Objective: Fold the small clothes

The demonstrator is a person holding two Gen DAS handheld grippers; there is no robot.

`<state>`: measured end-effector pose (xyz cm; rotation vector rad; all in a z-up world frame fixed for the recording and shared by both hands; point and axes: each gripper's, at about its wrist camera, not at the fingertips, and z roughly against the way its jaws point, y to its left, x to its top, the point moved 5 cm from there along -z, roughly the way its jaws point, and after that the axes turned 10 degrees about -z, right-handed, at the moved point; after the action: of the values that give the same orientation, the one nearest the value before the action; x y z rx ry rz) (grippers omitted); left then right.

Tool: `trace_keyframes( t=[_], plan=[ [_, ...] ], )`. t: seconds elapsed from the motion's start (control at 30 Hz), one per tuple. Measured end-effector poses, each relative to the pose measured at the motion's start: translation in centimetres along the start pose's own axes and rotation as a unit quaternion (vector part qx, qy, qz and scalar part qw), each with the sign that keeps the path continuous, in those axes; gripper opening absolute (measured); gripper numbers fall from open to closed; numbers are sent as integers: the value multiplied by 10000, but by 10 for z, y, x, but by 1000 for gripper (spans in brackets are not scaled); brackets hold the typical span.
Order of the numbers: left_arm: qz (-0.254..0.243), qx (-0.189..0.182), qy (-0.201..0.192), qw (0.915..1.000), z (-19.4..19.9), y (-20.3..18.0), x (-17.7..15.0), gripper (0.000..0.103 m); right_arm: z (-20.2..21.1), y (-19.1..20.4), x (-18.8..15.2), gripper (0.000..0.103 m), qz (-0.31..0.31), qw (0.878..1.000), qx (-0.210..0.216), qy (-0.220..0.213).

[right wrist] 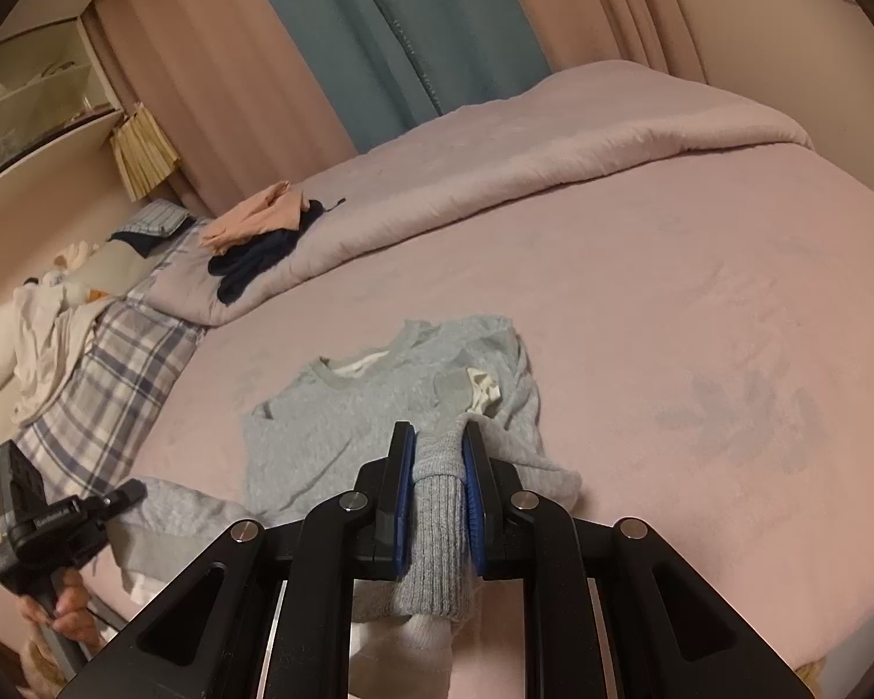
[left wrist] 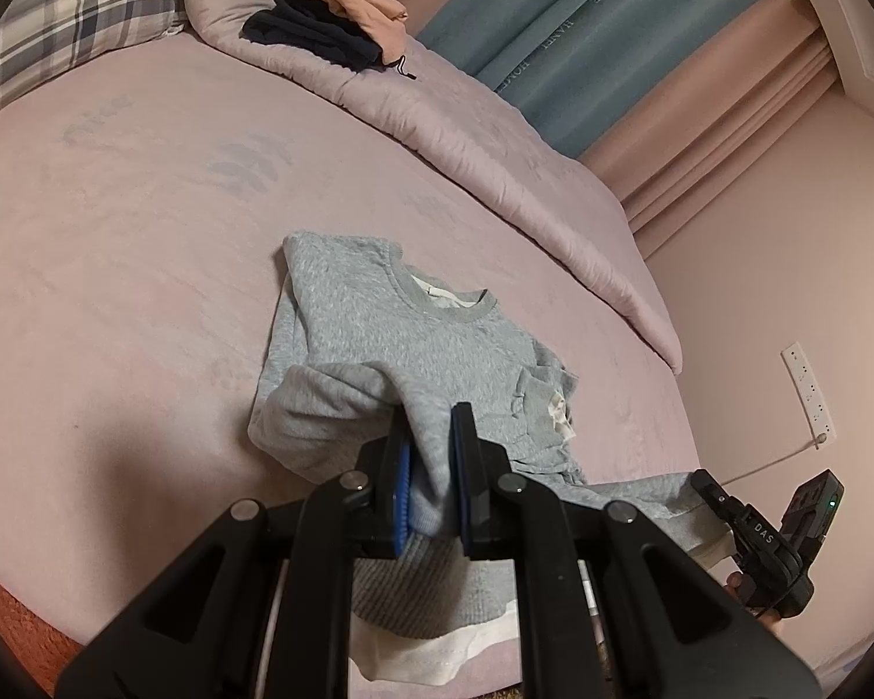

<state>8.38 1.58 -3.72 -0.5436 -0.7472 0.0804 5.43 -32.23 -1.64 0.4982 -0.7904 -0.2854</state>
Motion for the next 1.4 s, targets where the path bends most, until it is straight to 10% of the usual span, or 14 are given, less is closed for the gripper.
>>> trace_keyframes(
  t=[1.4],
  plan=[
    [160, 582, 377, 9975, -100, 47, 58, 11, -106, 1, 42, 17, -183, 9984, -105, 526]
  ],
)
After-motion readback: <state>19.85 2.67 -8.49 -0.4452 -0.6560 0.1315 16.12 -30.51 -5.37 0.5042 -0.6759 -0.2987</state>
